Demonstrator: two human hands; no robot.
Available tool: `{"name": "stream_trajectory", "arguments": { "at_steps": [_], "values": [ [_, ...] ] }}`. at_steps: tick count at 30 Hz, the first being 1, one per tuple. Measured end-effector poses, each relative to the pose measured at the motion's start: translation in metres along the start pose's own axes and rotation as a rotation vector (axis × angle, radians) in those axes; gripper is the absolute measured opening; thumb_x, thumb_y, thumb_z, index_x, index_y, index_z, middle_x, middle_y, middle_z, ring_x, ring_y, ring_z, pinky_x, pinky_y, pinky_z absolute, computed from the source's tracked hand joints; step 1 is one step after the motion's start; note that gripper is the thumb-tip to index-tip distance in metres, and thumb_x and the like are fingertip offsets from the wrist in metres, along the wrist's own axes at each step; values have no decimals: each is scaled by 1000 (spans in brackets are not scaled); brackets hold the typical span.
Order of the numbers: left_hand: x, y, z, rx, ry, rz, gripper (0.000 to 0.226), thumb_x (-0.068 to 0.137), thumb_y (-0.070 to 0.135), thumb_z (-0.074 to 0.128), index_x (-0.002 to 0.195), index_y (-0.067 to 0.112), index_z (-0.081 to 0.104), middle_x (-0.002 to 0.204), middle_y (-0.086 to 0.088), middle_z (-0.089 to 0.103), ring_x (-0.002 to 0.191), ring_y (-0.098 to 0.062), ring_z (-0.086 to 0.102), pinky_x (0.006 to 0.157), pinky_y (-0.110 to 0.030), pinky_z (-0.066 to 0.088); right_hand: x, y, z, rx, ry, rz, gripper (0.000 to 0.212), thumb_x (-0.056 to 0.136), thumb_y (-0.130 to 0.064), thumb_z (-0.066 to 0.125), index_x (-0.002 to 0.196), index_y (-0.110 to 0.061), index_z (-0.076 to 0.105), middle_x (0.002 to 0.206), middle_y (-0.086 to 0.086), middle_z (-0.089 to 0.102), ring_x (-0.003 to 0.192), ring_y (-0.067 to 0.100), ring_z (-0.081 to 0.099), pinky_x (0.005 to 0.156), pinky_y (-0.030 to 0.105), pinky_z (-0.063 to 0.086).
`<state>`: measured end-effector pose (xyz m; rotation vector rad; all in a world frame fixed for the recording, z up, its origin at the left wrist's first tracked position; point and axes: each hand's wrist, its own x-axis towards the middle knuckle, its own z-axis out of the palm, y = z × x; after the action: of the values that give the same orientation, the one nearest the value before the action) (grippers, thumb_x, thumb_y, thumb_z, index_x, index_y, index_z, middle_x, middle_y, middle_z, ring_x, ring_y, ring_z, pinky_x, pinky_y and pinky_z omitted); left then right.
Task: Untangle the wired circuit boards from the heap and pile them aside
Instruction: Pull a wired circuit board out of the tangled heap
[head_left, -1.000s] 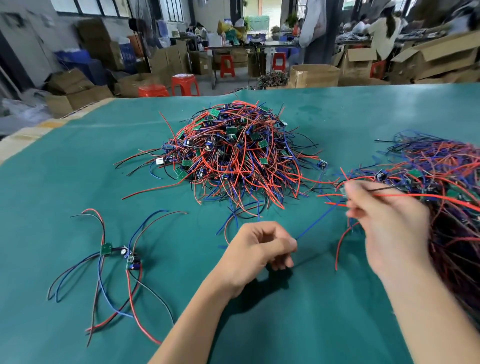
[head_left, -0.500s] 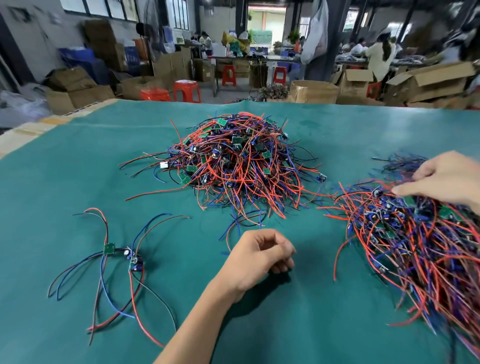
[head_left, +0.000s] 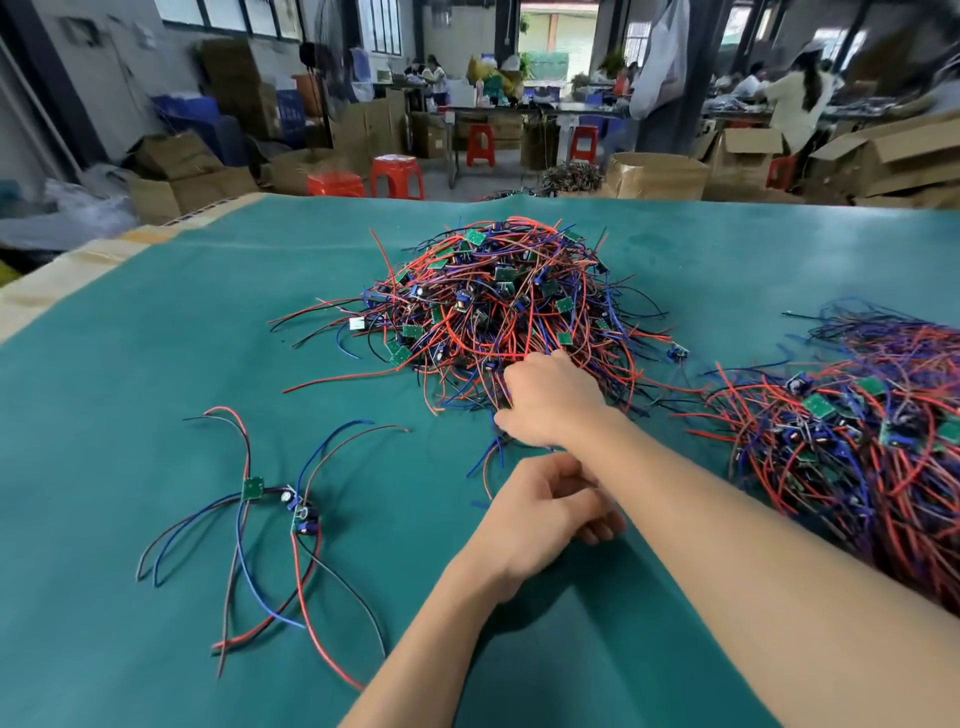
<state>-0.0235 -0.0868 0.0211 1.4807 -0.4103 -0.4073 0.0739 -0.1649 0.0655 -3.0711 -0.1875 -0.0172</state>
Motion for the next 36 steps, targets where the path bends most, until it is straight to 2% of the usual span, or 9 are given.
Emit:
{"name": "stream_trajectory", "arguments": {
  "at_steps": [3,9,13,18,21,26,29,32,36],
  "values": [
    [1,0,0,-16,-4,1,11,93,-9,50,99,-14,58,85,-17,67,65,-18,58,63,-22,47,3,0,3,73,26,68,16,86,-24,67,98,-15,63,109,10,61,90,34,56,75,38,46],
    [0,2,1,-45,1,-18,17,92,-8,50,92,4,62,82,-17,68,64,-17,58,61,-19,48,-11,28,-7,385,155,179,15,82,-23,70,69,-16,74,87,14,73,95,35,64,81,39,57],
    [2,-2,-1,-48,50,-26,15,93,-6,51,95,3,63,81,-14,70,63,-14,58,58,-18,46,-37,50,-28,787,307,282,10,64,-25,73,60,-17,78,59,3,70,62,12,63,61,26,48],
    [10,-4,-3,-240,213,-61,15,102,12,48,111,3,56,85,-16,71,64,-16,62,55,-21,48,-93,79,-29,1321,397,283,18,55,-23,67,58,-7,75,73,22,72,53,16,49,43,24,35],
    [13,-3,-6,-408,261,-108,36,106,32,38,115,2,57,88,-15,73,69,-21,66,58,-24,53,-129,79,-6,1299,338,166,20,59,-22,69,62,-4,76,74,30,67,58,19,51,48,28,33],
    [12,-3,-8,-470,263,-103,31,105,24,44,105,-1,62,77,-14,70,60,-18,61,58,-25,52,-143,49,31,996,232,-79,8,63,-20,74,57,-16,74,69,-3,70,68,13,64,67,30,47],
    [11,-3,-11,-421,273,-103,30,103,23,47,97,2,67,68,-9,62,54,-14,52,52,-21,42,-145,41,37,935,114,-152,12,63,-25,73,52,-23,69,67,-7,64,61,5,56,61,21,38],
    [9,-4,-11,-343,237,-86,30,103,20,46,87,8,69,60,-3,53,49,-12,43,48,-21,37,-146,45,34,1003,-20,-176,29,72,-47,72,54,-24,70,64,2,66,54,11,53,57,26,39],
    [5,-3,-10,-259,101,-21,21,95,21,55,78,12,64,56,-3,47,50,-14,38,52,-27,29,-136,55,29,1231,235,51,56,78,-68,60,67,-13,68,69,17,65,60,14,52,57,27,40]
  ]
}}
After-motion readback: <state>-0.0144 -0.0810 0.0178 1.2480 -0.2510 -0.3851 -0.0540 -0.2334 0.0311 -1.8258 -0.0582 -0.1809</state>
